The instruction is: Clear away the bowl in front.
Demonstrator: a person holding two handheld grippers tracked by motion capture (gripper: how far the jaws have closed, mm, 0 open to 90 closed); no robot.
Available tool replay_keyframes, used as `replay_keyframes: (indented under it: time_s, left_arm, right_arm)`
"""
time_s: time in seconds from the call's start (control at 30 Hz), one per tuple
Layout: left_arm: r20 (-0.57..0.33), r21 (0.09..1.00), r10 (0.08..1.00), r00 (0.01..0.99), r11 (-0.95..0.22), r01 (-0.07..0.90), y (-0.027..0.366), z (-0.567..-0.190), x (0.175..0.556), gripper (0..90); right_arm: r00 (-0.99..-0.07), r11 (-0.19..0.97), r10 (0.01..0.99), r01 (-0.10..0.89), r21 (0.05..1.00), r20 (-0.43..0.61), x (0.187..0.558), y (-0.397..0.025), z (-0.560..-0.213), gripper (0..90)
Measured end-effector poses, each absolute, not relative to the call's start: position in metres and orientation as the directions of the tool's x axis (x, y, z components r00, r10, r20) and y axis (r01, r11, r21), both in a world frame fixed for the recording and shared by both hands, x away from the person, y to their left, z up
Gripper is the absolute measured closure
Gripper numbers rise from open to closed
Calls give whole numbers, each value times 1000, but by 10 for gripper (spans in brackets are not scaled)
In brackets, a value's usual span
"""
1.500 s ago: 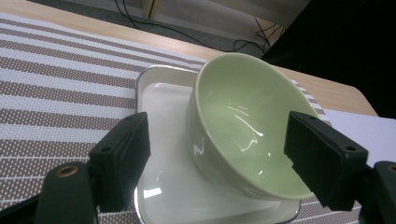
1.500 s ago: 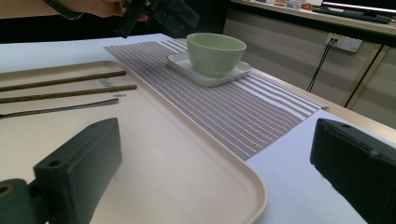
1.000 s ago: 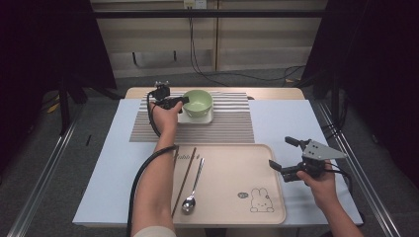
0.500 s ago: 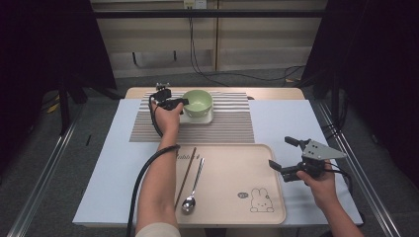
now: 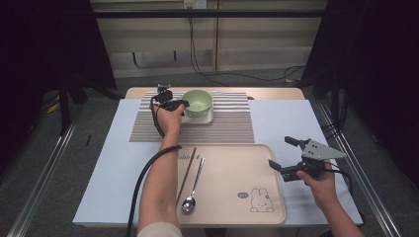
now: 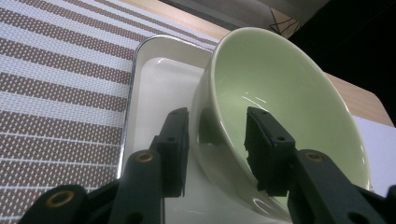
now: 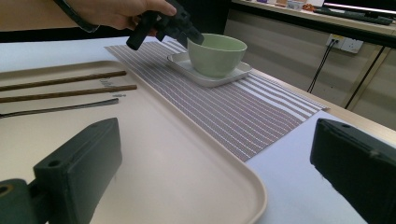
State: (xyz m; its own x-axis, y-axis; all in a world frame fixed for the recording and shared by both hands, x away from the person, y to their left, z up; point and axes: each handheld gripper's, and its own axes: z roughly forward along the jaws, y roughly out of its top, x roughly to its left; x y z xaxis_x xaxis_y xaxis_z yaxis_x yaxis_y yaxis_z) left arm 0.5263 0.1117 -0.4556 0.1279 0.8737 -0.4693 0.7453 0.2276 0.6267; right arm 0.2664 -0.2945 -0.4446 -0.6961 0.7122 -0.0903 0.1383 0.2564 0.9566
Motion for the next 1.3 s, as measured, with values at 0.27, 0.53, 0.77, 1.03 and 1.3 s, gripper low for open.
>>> replay_keyframes:
  time_s: [0.27, 0.53, 0.77, 1.03, 1.3]
  left_arm:
    - [-446, 617, 891, 86, 237, 750, 110, -457, 525, 716]
    - [-451, 606, 890, 66, 251, 755, 110, -460, 524, 792]
    - [-491, 576, 871, 27, 301, 760, 118, -463, 525, 825]
    - [-506, 559, 861, 42, 291, 777, 123, -454, 523, 818]
    - [-515, 563, 851, 103, 245, 789, 124, -432, 517, 825]
  right_arm:
    - [-696, 259, 712, 140, 956, -92, 267, -294, -445, 17]
    - [-693, 255, 715, 134, 958, -94, 267, -295, -444, 17]
    - [-691, 252, 717, 135, 958, -91, 266, -295, -444, 17]
    - [-687, 250, 721, 137, 958, -90, 267, -295, -444, 17]
    - [-686, 247, 722, 137, 959, -88, 266, -295, -444, 17]
